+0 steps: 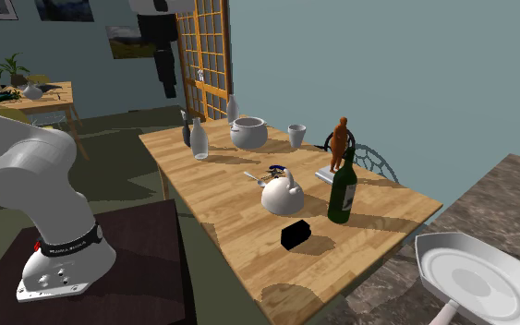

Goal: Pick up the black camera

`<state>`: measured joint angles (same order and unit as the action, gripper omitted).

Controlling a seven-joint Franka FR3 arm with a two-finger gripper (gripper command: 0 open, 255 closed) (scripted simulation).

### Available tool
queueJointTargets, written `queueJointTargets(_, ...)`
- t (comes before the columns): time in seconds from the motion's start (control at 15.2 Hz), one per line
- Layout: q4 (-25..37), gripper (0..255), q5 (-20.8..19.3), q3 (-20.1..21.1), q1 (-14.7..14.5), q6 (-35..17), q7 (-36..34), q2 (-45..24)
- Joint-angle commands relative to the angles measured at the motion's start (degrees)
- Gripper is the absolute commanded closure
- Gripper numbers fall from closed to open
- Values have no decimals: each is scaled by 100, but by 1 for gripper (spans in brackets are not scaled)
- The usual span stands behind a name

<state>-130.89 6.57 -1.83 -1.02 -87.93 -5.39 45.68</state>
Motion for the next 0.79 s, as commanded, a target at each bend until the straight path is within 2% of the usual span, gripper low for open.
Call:
queueJointTargets(0.0, 0, 0, 0, 0, 0, 0, 0, 0)
queueJointTargets(0.73, -785, 0, -172, -32, -4, -2089, 420, -1385)
